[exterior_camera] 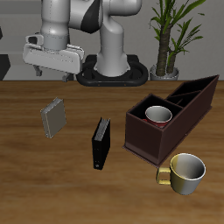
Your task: Place the red mug into the left desk caddy's right compartment and place the yellow book into the left desk caddy's back compartment
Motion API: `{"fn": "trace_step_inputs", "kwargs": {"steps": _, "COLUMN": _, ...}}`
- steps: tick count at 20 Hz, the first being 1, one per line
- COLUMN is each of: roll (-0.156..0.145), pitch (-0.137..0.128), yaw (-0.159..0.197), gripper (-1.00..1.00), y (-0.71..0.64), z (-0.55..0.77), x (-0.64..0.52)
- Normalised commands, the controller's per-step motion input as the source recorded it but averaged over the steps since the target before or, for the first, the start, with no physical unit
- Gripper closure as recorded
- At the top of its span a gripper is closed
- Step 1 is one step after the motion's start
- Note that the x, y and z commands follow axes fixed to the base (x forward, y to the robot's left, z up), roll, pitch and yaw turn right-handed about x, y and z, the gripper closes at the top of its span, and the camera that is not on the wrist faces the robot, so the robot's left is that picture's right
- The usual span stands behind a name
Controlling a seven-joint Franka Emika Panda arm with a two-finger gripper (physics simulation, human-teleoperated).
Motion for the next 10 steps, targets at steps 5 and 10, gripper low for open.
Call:
{"fn": "trace_step_inputs", "kwargs": {"steps": 5, "roll": -0.013, "pitch": 0.034, "yaw": -0.019, "gripper": -1.00, "y": -0.05, "z": -0.23, "x": 0.13}}
{"fn": "trace_step_inputs", "kwargs": {"steps": 10, "roll": -0.007, "pitch": 0.083, "yaw": -0.004, "gripper": -1.00, "y": 0.00, "z": -0.19, "x": 0.20}}
